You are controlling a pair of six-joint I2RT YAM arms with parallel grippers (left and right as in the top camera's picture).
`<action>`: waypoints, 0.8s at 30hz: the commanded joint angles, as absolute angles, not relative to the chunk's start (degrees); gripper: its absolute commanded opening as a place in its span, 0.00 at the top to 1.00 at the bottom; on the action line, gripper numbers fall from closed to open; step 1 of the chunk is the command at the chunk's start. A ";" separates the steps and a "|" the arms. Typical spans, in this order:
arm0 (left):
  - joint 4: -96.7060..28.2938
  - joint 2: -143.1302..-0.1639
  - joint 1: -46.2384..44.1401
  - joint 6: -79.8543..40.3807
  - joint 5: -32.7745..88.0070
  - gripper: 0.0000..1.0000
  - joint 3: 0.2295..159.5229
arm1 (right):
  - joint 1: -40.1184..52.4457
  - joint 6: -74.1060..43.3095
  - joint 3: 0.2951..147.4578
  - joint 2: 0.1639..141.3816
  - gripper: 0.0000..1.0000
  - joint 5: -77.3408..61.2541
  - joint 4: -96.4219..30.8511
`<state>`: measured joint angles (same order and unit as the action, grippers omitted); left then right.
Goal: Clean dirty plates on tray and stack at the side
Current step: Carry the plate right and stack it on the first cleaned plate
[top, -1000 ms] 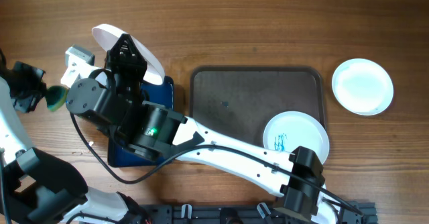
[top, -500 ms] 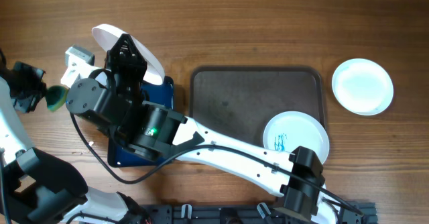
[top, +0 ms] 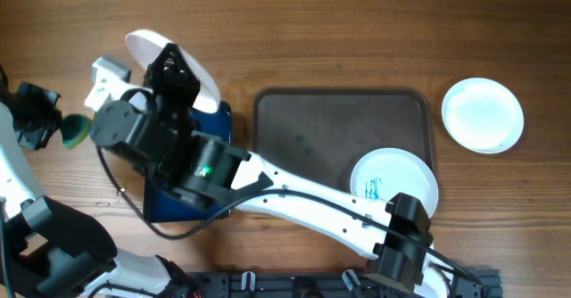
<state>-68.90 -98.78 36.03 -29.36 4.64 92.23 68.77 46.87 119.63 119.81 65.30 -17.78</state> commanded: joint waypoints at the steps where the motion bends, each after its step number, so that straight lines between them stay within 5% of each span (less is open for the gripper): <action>1: -68.97 -99.13 36.18 -28.71 5.76 0.96 93.43 | 63.68 38.94 120.99 120.46 0.96 71.22 -21.37; 6: -68.95 -99.22 36.18 -28.71 5.74 0.96 93.43 | 58.04 21.06 121.01 120.22 0.96 65.12 -40.84; 12: -68.79 -99.33 36.16 -28.71 5.74 0.96 93.43 | 51.05 -4.54 121.01 120.05 0.96 32.93 -63.35; 16: -68.77 -99.35 36.16 -28.71 5.76 0.96 93.43 | 44.10 -7.70 121.01 119.15 0.96 14.35 -70.65; 19: -68.77 -99.35 36.16 -28.71 5.76 0.96 93.43 | 40.07 -13.23 121.01 117.49 0.96 23.35 -74.61; 22: -68.77 -99.35 36.16 -28.71 5.76 0.96 93.43 | 35.42 -35.27 121.01 115.31 0.96 50.43 -89.17; 24: -68.66 -99.35 36.16 -28.73 5.76 0.96 93.43 | 31.90 -31.57 121.05 114.06 0.96 45.69 -91.29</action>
<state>-68.97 -98.80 36.01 -29.36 4.71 92.23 36.18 -22.11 120.29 119.00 36.67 -90.19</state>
